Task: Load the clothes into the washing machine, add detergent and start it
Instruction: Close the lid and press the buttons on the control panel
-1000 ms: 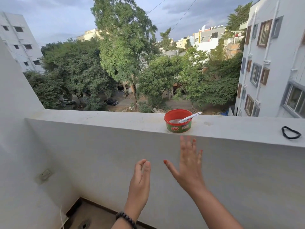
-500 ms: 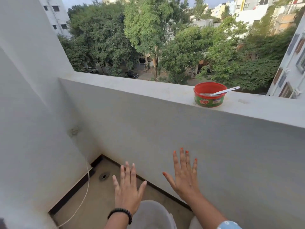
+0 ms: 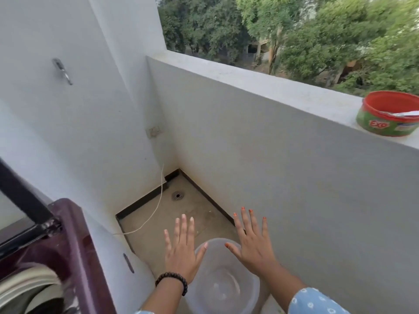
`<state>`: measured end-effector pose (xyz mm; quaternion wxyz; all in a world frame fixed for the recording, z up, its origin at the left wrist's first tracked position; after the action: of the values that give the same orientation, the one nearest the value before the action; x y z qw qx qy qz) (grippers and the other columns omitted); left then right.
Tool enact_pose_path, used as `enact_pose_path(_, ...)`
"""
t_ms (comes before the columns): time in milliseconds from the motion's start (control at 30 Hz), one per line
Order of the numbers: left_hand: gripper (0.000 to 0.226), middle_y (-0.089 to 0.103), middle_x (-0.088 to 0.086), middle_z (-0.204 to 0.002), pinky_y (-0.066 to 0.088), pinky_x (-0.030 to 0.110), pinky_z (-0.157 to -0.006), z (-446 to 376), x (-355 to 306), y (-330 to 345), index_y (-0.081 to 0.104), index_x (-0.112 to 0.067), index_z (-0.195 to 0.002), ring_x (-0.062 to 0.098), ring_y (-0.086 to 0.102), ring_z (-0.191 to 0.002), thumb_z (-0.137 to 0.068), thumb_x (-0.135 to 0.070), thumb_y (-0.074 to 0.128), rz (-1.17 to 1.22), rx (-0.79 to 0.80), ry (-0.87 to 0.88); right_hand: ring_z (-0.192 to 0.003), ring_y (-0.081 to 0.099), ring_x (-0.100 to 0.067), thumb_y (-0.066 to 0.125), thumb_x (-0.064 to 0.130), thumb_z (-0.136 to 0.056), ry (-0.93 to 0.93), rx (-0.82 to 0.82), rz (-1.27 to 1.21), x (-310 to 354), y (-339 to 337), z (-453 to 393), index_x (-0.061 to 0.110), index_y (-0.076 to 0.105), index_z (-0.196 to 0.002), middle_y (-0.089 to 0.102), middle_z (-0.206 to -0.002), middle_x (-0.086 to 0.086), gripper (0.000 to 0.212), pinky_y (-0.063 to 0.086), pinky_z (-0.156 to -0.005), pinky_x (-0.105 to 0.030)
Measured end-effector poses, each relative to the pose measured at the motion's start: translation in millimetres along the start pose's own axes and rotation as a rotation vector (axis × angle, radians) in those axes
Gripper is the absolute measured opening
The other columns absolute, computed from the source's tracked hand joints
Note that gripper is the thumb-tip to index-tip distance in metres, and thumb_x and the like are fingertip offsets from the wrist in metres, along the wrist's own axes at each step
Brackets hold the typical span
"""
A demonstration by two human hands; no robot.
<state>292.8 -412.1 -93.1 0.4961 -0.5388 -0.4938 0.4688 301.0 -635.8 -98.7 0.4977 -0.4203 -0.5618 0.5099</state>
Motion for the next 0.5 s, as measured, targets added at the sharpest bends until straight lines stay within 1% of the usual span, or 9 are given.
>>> enact_pose_path(133,0.077,0.004,0.007,-0.162,0.0,0.049,-0.116,13.1,16.2,5.4,0.023,-0.012,-0.153,0.022,0.002,-0.149,-0.097,-0.065,0.016,0.021,0.026,-0.055,-0.144,0.02,-0.031,0.029,0.073,-0.089,-0.079,0.0,0.006,30.1,0.9,-6.5,0.017,0.027,-0.152,0.026,-0.158,-0.012,0.084,0.013,-0.11,-0.057)
enact_pose_path(200,0.077,0.005,0.007,-0.162,0.0,0.05,-0.116,18.8,21.1,6.0,0.027,-0.013,-0.152,0.022,0.004,-0.149,-0.097,-0.065,0.017,0.021,0.022,-0.07,-0.145,0.019,-0.03,0.03,0.073,-0.09,-0.118,0.004,0.01,44.9,1.9,-7.1,0.018,0.027,-0.152,0.025,-0.159,-0.012,0.084,0.015,-0.11,-0.056)
enact_pose_path(300,0.078,0.006,0.008,-0.162,0.004,0.051,-0.115,24.0,29.0,1.2,0.023,-0.012,-0.153,0.023,0.004,-0.149,-0.097,-0.066,0.018,0.028,-0.005,-0.088,-0.146,0.022,-0.031,0.027,0.074,-0.091,-0.155,0.032,0.01,68.6,1.2,-7.4,0.017,0.03,-0.152,0.026,-0.159,-0.01,0.083,0.019,-0.108,-0.056)
enact_pose_path(400,0.078,0.006,0.009,-0.163,0.005,0.051,-0.114,26.2,37.3,-9.6,0.017,-0.012,-0.155,0.024,0.006,-0.149,-0.097,-0.065,0.016,0.032,-0.029,-0.095,-0.146,0.024,-0.033,0.026,0.074,-0.092,-0.164,0.05,0.007,87.2,2.0,-8.5,0.017,0.03,-0.152,0.027,-0.159,-0.011,0.083,0.019,-0.108,-0.055)
enact_pose_path(500,0.079,0.016,0.011,-0.162,0.01,0.052,-0.112,28.4,54.3,-19.7,0.023,-0.011,-0.154,0.025,0.013,-0.148,-0.097,-0.065,0.014,0.03,-0.039,-0.115,-0.146,0.019,-0.03,0.027,0.075,-0.092,-0.17,0.065,0.002,106.3,1.2,-13.0,0.016,0.03,-0.151,0.027,-0.158,-0.011,0.083,0.017,-0.109,-0.055)
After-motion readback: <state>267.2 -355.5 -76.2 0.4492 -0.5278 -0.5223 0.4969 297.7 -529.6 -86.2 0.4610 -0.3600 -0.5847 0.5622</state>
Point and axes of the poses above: each hand's wrist, its own z-axis away from the middle knuckle, its own y-axis out of the palm, x = y × z, the point moved 2 cm from there along -z, towards the middle knuckle
